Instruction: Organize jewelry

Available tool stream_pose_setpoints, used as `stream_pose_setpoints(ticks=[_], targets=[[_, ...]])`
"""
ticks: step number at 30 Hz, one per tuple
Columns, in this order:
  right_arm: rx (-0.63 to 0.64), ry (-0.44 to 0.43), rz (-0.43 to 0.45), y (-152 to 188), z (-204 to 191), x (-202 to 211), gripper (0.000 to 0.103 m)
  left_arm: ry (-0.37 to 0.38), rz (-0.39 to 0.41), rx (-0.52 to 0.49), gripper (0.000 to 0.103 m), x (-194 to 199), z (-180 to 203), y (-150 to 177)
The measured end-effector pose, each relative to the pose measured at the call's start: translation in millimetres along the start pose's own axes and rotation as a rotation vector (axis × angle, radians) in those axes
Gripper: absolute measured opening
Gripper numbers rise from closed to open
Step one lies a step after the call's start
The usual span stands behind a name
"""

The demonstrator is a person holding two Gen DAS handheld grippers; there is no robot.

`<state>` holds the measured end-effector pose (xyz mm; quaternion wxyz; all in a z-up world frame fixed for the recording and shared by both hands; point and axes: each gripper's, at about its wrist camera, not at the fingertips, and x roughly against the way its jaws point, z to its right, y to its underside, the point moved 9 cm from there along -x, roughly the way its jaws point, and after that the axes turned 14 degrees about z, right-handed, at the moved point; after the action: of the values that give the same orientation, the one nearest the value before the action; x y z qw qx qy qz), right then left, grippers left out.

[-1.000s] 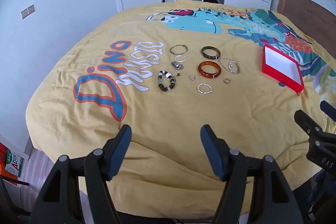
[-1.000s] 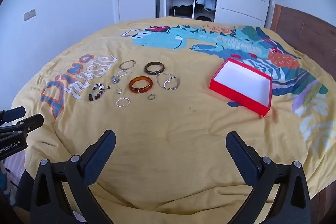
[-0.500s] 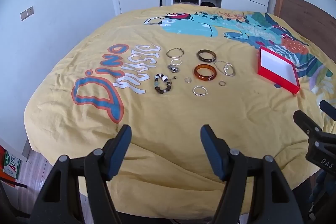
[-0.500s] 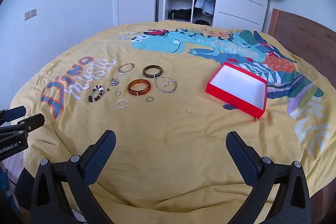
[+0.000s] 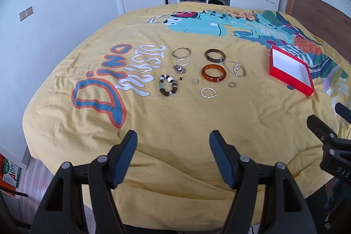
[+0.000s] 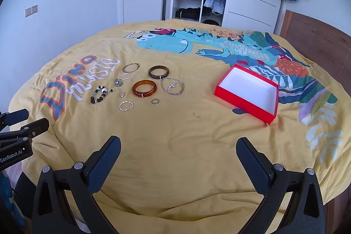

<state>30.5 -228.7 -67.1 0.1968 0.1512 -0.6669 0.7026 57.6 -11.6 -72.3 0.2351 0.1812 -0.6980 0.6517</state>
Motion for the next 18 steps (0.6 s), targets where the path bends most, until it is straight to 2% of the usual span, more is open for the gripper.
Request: stream_pose_setpoints(ticks=[9,18], targets=[[-0.022,0.009,0.012,1.4,3.9,-5.5,0.103,-0.007,-0.008,-0.001,0.067,-7.0,-0.3,-2.4],[-0.016,-0.006,-0.017,8.4,-2.8,-21.2,0.103,-0.016,-0.012,0.002,0.067,-19.2,-5.1,-7.3]])
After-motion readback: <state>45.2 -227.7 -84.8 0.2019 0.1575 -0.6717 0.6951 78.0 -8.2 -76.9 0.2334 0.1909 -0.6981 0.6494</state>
